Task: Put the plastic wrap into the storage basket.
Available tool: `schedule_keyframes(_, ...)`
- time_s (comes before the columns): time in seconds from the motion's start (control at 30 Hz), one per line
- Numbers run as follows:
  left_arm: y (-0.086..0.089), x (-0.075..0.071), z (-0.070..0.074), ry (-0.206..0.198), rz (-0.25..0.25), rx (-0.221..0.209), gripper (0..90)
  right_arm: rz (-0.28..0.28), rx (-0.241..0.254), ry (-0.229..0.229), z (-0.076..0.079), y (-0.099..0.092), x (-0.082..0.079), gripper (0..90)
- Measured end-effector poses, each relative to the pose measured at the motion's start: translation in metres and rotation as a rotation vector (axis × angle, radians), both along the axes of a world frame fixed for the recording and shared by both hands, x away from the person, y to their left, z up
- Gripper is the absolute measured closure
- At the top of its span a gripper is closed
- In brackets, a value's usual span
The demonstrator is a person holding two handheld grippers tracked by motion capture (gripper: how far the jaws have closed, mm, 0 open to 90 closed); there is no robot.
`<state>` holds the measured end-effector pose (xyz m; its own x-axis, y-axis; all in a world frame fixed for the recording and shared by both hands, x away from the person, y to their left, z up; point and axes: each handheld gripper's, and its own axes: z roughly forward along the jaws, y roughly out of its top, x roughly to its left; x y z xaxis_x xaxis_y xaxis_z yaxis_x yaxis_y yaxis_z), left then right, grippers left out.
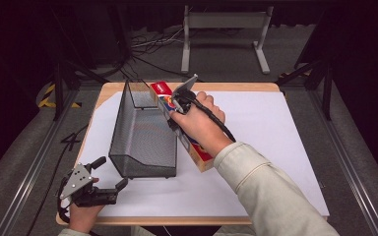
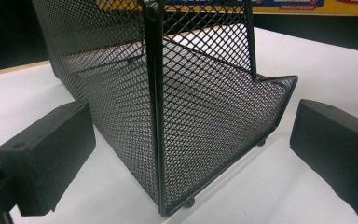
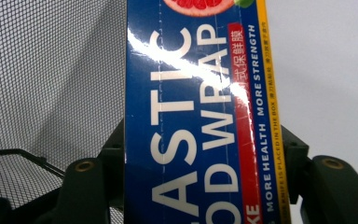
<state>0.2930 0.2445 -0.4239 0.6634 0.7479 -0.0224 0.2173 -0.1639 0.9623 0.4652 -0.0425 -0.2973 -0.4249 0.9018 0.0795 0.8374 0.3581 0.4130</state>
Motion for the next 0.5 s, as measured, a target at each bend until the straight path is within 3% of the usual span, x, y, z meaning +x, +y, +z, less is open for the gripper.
schedule_keyframes(0.5, -0.003, 0.003, 0.0, 0.002, -0.011, -0.001, 0.9, -0.007, 0.041, 0.029, -0.016, 0.026, 0.002, 40.6)
